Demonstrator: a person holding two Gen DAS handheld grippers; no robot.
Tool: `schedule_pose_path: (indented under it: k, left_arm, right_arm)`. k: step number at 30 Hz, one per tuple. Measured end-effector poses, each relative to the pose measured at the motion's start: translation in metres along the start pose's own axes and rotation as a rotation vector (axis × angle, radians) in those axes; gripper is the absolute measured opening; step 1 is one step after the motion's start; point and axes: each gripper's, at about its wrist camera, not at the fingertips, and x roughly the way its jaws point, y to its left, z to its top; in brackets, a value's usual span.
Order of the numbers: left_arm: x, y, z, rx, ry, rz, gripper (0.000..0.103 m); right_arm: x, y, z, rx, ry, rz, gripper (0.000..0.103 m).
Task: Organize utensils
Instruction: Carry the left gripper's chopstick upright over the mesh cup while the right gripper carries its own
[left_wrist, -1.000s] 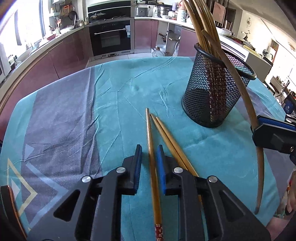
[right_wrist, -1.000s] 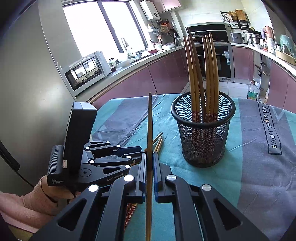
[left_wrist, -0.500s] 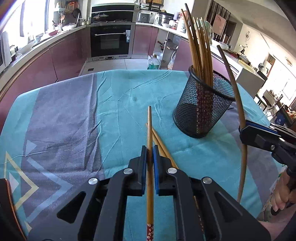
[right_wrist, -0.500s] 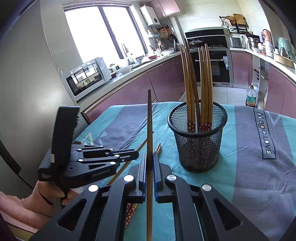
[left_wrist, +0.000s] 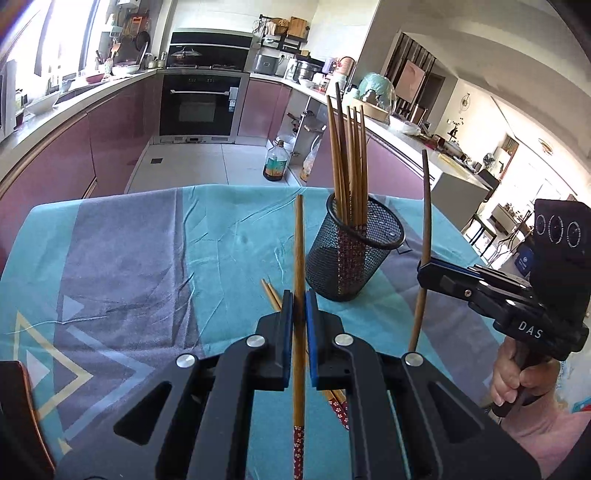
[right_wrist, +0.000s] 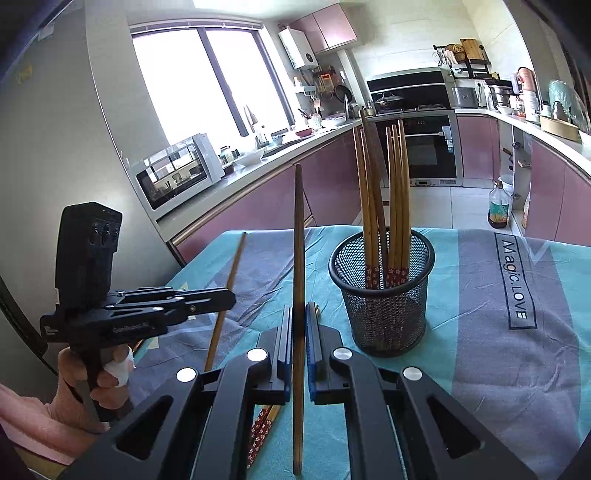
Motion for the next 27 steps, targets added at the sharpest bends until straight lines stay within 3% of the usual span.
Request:
schedule_pose_path:
  k: [9, 27]
  left_arm:
    - [-0.041, 0.003, 0.004, -0.005, -0.071, -0.017, 0.007]
    - [-0.079, 0.003, 0.028, -0.048, -0.187, -0.086, 0.007]
  right_arm:
    - [-0.014, 0.001, 0.001, 0.005, -0.037, 0.003, 0.005]
    - [-0.036, -0.002, 0.021, -0.014, -0.121, -0.001, 0.005]
